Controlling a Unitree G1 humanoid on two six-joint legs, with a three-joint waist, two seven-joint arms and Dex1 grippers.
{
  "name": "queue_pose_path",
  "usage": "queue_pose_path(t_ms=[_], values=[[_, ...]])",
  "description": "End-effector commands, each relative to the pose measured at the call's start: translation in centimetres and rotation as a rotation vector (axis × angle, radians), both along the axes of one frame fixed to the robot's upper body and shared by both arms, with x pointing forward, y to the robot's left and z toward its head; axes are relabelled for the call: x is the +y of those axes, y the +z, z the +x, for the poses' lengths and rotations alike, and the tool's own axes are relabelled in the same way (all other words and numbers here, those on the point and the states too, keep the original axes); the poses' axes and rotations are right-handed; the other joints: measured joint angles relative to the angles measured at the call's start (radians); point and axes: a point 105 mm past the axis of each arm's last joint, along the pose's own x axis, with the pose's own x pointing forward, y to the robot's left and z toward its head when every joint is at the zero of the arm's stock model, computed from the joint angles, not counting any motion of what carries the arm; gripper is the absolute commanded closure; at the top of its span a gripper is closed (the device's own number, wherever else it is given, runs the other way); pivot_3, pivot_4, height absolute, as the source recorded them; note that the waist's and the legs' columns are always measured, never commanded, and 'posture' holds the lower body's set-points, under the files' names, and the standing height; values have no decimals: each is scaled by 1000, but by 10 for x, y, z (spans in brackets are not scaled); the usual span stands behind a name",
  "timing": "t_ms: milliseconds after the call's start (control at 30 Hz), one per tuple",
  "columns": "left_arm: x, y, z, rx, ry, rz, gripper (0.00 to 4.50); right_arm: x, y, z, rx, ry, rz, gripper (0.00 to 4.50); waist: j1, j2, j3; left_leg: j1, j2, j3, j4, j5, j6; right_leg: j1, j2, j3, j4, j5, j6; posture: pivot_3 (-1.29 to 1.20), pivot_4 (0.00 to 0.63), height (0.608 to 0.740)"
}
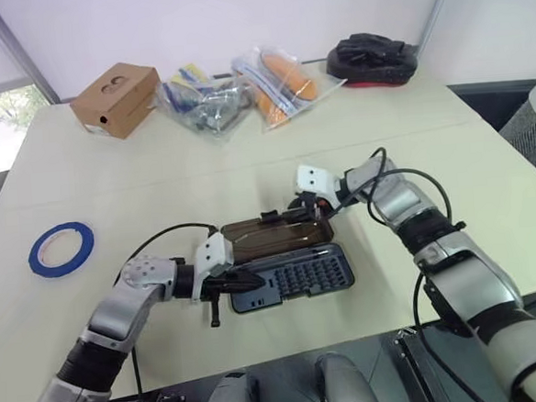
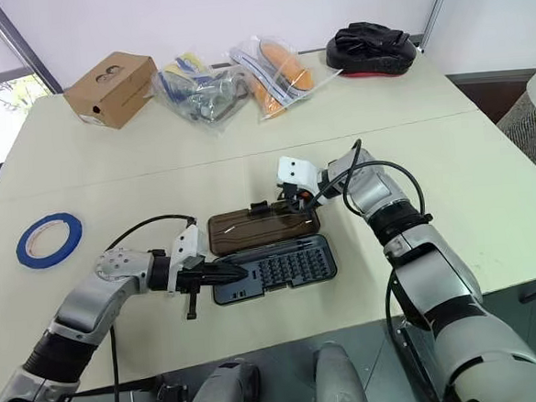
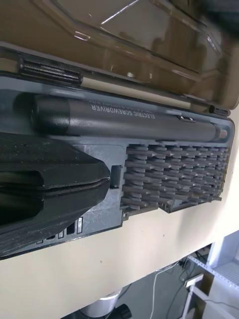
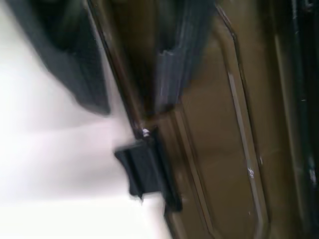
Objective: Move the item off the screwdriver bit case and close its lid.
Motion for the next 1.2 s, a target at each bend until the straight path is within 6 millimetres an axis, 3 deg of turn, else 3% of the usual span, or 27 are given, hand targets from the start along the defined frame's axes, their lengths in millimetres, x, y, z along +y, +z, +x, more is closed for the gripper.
queue_pose_path(t_ms=[33, 333, 533, 833, 1033, 1200], values=[[7, -3, 1, 4, 32, 20, 4500, -4, -15, -2, 47, 8, -53, 1516, 1, 0, 0, 0, 0, 0, 0, 0, 0, 0, 0, 0, 0, 0, 0, 0, 150, 740], [6, -2, 2, -12, 43, 16, 4500, -7, -22, 4, 110, -12, -73, 1516, -1, 1, -1, 0, 0, 0, 0, 0, 0, 0, 0, 0, 0, 0, 0, 0, 150, 740], [5, 0, 3, -27, 51, 12, 4500, -15, -37, 0, 140, 10, -142, 4471, -1, 2, -7, 2, 0, 0, 0, 0, 0, 2, 0, 0, 0, 0, 0, 0, 150, 740], [8, 6, 11, -44, 101, -4, 4500, -12, -40, -3, 120, 62, -165, 4471, 0, 3, -10, 16, 0, -1, -3, -2, 3, 15, 0, 0, -1, 0, 0, 0, 150, 740], [13, 22, 27, -24, 214, -92, 4500, -8, -10, 15, -187, 100, -202, 4471, -1, 2, -10, 16, 0, -1, -2, -1, 2, 15, 1, 0, -1, 0, 0, 0, 150, 740], [20, 47, 49, -13, 327, -205, 4500, -2, 21, 11, -398, 146, -172, 4471, 3, 3, -9, 13, 0, -2, -1, -1, 1, 13, 1, 0, 0, 0, 0, 0, 150, 740]])
